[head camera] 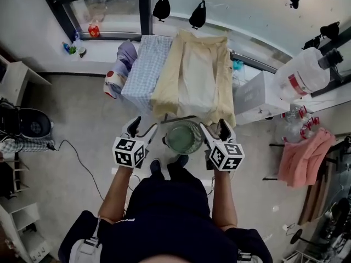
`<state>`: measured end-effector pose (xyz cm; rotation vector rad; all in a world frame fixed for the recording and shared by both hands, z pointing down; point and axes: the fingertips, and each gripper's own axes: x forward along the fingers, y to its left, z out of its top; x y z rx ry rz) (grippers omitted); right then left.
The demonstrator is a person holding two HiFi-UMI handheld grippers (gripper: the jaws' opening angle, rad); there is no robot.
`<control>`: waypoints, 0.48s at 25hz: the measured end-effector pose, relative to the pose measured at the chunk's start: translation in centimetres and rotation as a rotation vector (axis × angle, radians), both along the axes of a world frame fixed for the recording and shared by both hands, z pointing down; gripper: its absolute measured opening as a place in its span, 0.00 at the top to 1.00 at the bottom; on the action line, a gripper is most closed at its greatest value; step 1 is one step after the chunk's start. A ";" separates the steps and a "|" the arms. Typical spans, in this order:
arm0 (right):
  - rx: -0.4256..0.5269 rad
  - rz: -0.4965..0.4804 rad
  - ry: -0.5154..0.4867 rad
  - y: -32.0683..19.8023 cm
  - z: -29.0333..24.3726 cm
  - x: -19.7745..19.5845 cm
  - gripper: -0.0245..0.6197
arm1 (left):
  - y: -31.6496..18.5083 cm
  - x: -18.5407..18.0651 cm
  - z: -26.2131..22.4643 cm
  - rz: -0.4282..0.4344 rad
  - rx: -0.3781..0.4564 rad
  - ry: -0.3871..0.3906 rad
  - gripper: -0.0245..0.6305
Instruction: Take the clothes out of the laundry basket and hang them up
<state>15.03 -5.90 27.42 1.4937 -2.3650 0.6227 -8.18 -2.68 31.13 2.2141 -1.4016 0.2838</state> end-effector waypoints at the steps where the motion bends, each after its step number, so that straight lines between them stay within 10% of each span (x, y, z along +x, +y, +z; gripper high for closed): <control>1: 0.008 -0.004 0.014 0.7 -0.1 -0.4 0.36 | 0.7 -0.4 0.2 0.001 -0.006 -0.003 0.52; 12: 0.086 -0.015 0.013 5.4 -1.5 -0.5 0.35 | 4.9 -3.0 -2.3 -0.090 0.048 -0.029 0.52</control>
